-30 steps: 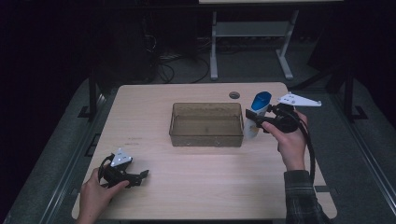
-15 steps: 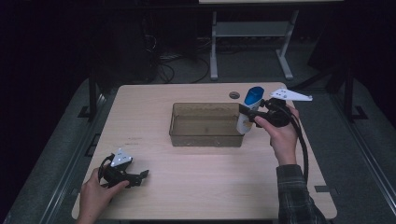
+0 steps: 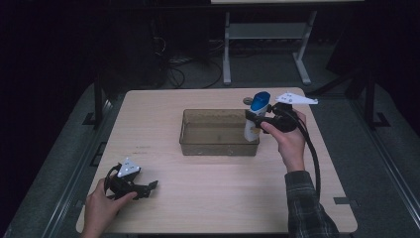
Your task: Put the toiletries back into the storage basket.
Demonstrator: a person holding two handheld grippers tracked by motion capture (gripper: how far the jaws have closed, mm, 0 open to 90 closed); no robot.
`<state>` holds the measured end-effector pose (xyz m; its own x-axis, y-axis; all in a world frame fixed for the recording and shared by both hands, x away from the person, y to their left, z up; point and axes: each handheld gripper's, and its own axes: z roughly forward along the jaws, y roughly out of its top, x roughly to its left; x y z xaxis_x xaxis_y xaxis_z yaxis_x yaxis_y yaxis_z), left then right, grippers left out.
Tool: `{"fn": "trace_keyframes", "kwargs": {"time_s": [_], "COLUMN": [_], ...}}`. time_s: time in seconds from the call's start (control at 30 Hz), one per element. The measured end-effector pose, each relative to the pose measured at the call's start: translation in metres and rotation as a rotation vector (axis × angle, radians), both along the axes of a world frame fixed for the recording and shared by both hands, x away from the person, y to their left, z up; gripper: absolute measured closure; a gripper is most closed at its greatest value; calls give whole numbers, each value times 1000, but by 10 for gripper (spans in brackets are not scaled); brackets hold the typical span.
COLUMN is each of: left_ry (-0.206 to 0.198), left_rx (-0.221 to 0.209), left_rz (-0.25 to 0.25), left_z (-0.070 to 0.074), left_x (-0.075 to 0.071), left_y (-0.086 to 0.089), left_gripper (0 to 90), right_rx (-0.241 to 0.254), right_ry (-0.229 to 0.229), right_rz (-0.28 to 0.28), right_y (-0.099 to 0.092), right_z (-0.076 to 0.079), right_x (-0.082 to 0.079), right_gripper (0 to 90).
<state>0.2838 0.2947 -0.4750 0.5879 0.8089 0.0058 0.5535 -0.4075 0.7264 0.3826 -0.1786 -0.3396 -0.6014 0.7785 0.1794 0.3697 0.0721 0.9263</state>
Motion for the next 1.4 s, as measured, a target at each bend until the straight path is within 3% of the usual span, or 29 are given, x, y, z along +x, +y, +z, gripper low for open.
{"fn": "trace_keyframes", "kwargs": {"time_s": [1.27, 1.4], "left_ry": [0, 1], "left_rx": [3, 3], "left_rz": [-6, -6], "left_z": [0, 0], "left_x": [0, 0], "left_y": [0, 0], "left_gripper": [129, 129], "right_rx": [-131, -122], "right_ry": [131, 141], "right_rz": [35, 31], "right_y": [14, 12], "right_z": [-34, -40], "right_x": [19, 19], "right_gripper": [323, 324]}}
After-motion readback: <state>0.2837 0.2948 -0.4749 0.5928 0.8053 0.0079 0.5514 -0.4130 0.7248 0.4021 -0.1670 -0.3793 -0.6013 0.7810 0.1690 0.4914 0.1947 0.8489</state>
